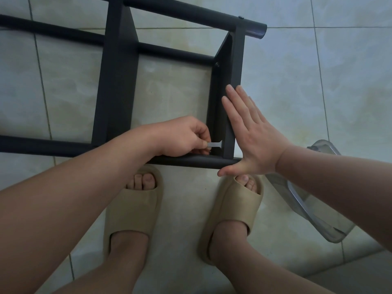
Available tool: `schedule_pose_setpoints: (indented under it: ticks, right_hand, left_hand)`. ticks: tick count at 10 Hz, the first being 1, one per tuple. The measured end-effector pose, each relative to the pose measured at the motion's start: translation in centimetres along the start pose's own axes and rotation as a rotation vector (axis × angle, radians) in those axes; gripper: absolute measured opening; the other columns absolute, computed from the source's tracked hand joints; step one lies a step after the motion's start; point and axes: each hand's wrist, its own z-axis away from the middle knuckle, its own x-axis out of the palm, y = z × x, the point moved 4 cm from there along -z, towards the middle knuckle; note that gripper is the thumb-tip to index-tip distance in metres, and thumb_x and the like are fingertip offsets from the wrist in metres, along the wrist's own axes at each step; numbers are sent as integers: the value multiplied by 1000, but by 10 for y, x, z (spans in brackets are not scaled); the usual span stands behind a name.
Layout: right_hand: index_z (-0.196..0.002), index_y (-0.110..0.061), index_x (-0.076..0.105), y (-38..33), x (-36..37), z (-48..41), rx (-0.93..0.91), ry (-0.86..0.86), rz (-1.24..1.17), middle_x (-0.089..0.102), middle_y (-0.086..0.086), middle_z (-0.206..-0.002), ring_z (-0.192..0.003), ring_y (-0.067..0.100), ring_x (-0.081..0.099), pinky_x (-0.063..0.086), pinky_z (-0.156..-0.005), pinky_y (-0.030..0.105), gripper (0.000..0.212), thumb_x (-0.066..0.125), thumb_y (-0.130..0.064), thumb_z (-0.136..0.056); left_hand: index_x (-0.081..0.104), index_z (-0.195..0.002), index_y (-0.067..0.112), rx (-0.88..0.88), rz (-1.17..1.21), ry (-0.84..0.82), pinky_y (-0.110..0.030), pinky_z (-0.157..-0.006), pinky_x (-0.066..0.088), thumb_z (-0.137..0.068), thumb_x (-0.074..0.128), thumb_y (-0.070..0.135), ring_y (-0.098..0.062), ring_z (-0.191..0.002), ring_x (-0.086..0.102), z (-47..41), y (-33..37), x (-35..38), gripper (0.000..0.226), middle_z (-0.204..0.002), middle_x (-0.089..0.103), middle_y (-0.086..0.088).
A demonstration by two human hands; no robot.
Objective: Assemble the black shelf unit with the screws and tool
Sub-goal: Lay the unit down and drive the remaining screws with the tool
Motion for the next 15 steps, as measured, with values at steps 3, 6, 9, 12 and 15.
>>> schedule_pose_setpoints:
  ticks: [3, 6, 9, 12, 15]
  right_hand:
    - [-159, 3, 2, 0, 0, 0, -2, 8, 0, -4, 21, -168, -155, 37, -9, 11, -125, 58, 138, 40, -97, -72]
    - [-159, 2, 1, 1, 1, 0, -5, 13, -10, -5, 20, -168, -155, 37, -9, 12, -124, 58, 138, 42, -97, -71]
    - [-159, 3, 2, 1, 0, 1, -4, 3, -12, -5, 21, -168, -155, 37, -9, 12, -124, 59, 138, 40, -97, -72]
    - [-159, 4, 5, 0, 0, 0, -11, 24, -25, -3, 22, -167, -155, 37, -8, 13, -124, 58, 137, 41, -96, -72]
    - [-159, 4, 5, 0, 0, 0, -13, 21, -30, -2, 23, -167, -155, 39, -6, 14, -123, 59, 137, 40, -96, -72]
  left_hand:
    - [68, -79, 27, -5, -145, -71, -28, -65, 39, -96, 64, 19, 6, -52, 54, -2, 1, 2, 19, -57, 62, 21]
    - [67, -83, 36, 72, -157, 66, -22, -75, 51, -94, 68, 22, 6, -75, 68, 4, 5, -10, 17, -78, 74, 20]
    - [68, -84, 29, 41, 107, 145, -25, -76, 54, -95, 66, 15, -7, -86, 66, 2, 15, -12, 17, -89, 70, 6]
    - [67, -91, 16, -85, 421, 236, -25, -68, 55, -96, 66, 17, -12, -76, 71, -5, 11, -3, 5, -73, 72, 2]
    - [67, -85, 17, -34, 426, 230, -22, -69, 57, -95, 66, 15, -11, -75, 70, -9, 16, 7, 10, -68, 72, 6]
